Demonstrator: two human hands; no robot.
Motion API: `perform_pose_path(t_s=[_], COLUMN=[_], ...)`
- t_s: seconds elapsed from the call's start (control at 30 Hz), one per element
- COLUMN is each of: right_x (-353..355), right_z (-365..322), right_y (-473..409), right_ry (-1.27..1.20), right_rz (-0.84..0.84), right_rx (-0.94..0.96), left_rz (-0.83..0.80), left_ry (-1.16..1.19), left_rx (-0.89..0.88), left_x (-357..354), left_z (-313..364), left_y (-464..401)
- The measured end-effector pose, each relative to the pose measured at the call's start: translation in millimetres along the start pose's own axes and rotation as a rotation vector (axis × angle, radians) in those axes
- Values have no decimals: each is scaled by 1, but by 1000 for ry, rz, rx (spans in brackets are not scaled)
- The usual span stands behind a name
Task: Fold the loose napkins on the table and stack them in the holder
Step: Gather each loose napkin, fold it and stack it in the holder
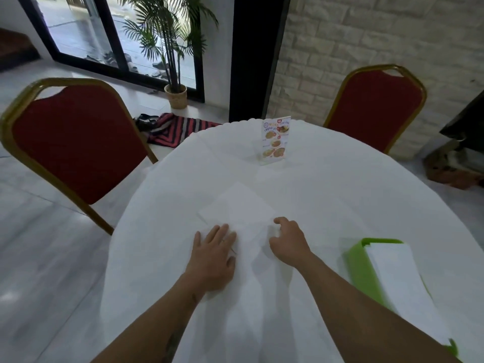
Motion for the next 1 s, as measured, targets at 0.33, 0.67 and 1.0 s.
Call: perform_pose_path(t_s=[0.33, 0.67, 1.0], right_x=[17, 11, -13], right_z=[42, 27, 26], right_y=[46, 93, 118], right_ry=[-181, -118, 13], right_rz=[151, 26, -65], right_rx=[-173, 71, -73], left_rz=[-17, 74, 49], left_ry=[-2, 253, 253], left_rx=[-194, -94, -8], left_x=[-26, -37, -26], left_z=[30, 24, 12], left_y=[63, 99, 109])
Point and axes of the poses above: each hand's wrist, its own y-axis away from the middle knuckle, its own x-axis out of the back of the hand, z = x × y, the point moved 3 cm from there along -y, towards the middle knuckle, and after that the axes turned 15 degrees about x, right-handed, at the moved point
